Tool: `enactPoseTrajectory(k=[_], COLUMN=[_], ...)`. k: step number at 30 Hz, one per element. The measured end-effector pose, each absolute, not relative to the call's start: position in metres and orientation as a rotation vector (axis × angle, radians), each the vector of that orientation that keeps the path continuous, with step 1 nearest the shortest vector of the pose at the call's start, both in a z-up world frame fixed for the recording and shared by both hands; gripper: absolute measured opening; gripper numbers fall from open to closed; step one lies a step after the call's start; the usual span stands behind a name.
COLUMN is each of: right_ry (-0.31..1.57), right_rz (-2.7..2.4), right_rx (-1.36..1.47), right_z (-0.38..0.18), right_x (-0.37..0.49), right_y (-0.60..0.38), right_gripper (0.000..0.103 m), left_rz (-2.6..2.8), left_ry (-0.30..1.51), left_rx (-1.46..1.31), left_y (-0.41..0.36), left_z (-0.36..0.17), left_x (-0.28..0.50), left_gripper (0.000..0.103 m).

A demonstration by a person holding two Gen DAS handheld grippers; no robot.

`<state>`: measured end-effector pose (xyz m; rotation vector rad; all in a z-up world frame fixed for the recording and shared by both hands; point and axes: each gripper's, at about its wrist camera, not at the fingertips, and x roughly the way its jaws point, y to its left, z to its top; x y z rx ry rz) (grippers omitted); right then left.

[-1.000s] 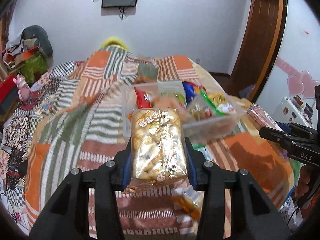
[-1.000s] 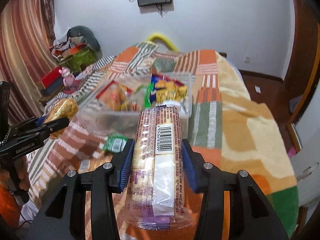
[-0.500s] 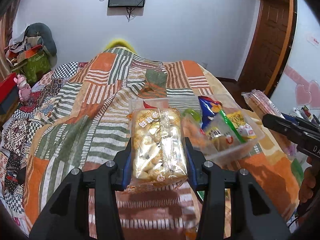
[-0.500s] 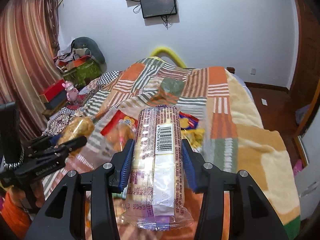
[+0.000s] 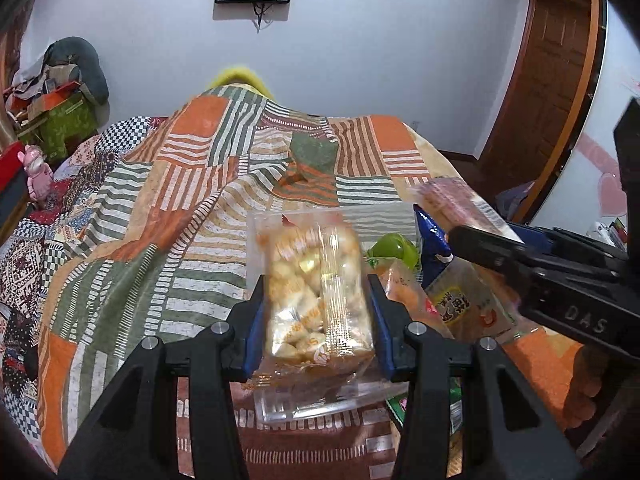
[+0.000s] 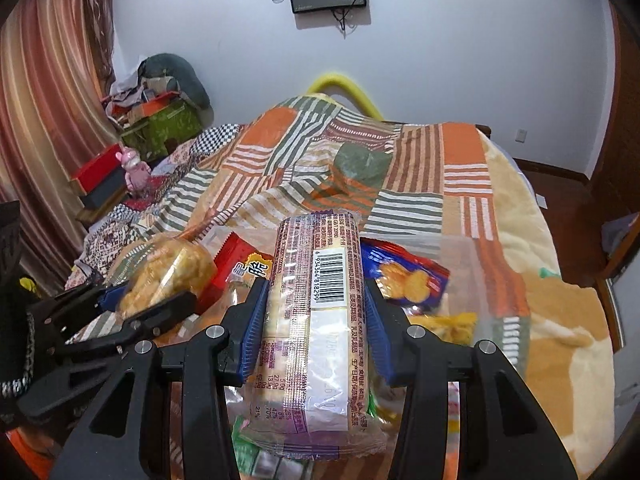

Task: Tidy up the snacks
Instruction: 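Place the puffed snack bag into the box with the left tool while the right places the biscuit roll in, then grasp the green bag with the right tool while the left grasps the small orange packet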

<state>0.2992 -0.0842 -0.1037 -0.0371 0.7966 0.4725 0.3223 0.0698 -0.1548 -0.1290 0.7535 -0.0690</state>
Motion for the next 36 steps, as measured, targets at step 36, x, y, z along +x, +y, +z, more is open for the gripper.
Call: enactPoseTrajectory(k=[36], right_ry=[0.997], right_rz=[0.529], right_rx=[-0.116], right_z=[-0.152], right_x=[0.238], right_y=[-0.094], right_gripper=[0.072], left_rz=[-0.075], left_ry=[0.862], left_rx=[-0.126], left_y=[0.083], left_z=[-0.176], left_x=[0.219], left_gripper=[0.077])
